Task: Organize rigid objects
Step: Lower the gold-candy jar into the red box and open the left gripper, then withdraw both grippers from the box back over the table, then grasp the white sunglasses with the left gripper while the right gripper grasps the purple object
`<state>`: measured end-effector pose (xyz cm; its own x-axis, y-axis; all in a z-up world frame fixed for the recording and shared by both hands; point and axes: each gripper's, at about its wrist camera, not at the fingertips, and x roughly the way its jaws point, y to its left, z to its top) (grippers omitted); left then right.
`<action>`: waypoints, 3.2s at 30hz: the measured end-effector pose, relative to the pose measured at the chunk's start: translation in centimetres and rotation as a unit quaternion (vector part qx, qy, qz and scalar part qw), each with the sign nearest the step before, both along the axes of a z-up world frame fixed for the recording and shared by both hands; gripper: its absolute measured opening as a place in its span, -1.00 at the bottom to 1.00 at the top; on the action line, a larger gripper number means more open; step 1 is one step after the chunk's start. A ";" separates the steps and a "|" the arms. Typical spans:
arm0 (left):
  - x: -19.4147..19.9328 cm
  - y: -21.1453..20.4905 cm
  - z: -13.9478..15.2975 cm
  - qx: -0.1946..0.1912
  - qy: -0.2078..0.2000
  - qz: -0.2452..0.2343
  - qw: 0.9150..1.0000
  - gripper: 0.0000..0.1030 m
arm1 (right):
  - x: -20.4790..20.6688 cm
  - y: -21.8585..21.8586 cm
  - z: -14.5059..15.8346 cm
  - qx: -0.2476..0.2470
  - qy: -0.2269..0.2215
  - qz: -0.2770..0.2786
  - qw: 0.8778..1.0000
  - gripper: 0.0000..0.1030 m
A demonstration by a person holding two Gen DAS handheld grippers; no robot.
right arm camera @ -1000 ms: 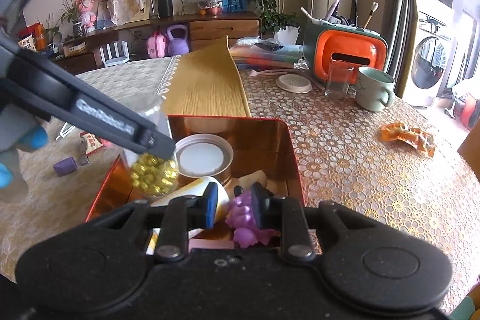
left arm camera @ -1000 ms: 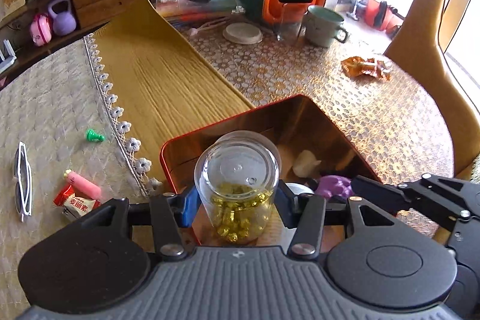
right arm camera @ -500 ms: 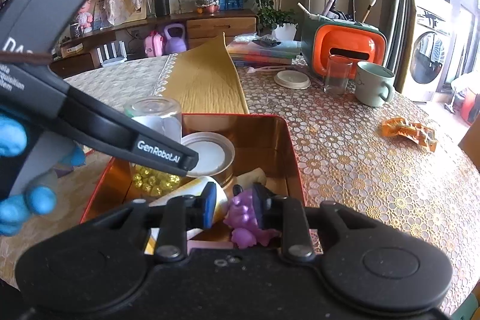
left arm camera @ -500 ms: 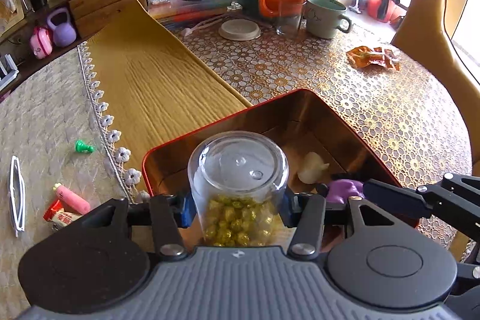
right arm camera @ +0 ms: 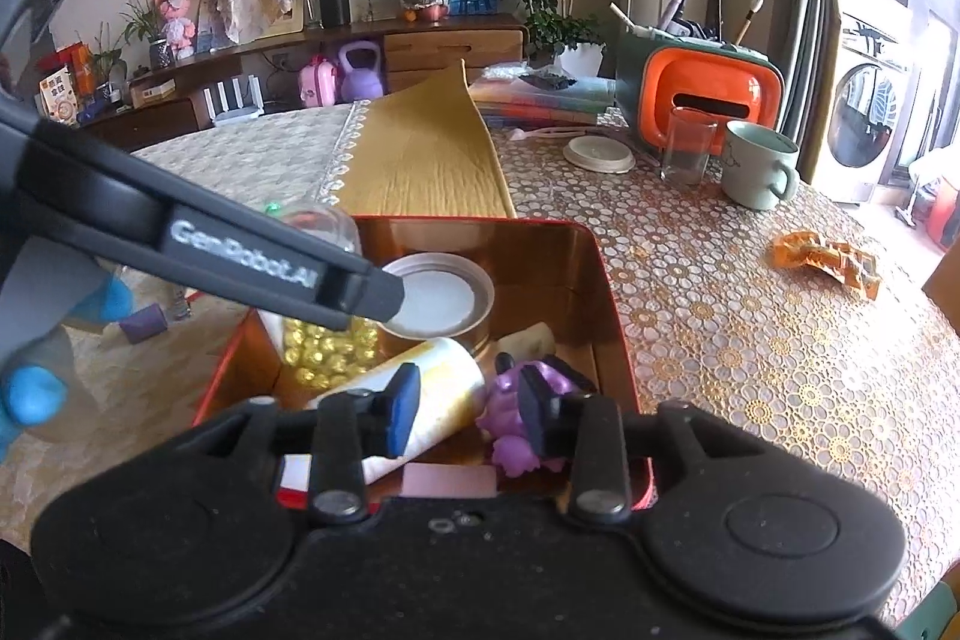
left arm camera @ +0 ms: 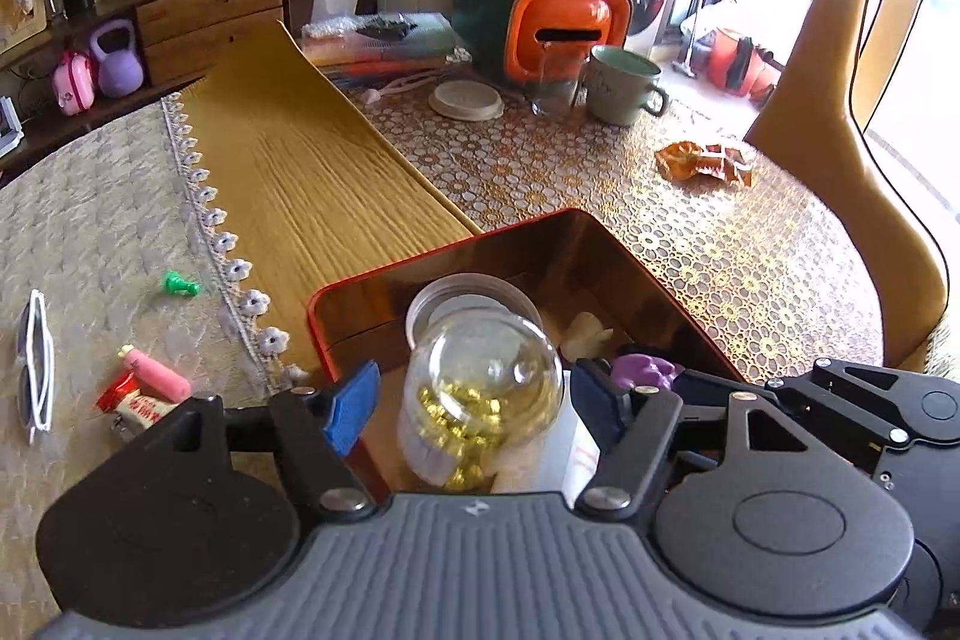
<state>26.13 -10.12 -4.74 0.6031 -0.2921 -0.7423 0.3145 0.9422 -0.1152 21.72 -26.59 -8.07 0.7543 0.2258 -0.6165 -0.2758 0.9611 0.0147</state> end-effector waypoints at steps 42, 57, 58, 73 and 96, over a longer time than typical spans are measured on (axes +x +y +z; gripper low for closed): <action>-7.9 19.4 1.5 0.009 -0.078 0.174 0.982 0.61 | -5.2 13.1 3.0 0.011 -0.051 0.164 0.985 1.00; 1.2 24.0 -4.0 0.033 -0.032 0.214 0.976 0.61 | -1.1 19.0 -1.7 -0.023 -0.019 0.194 0.981 0.98; 1.7 24.2 -4.5 0.030 -0.028 0.215 0.976 0.61 | -0.8 19.3 -2.0 -0.022 -0.014 0.197 0.980 0.96; 8.0 25.6 -8.4 -0.004 0.018 0.224 0.975 0.61 | 3.0 22.5 -4.9 -0.035 0.016 0.207 0.978 0.64; 7.2 23.6 -8.9 0.064 -0.033 0.194 0.978 -0.26 | 4.2 23.2 -5.9 -0.034 0.029 0.198 0.979 0.12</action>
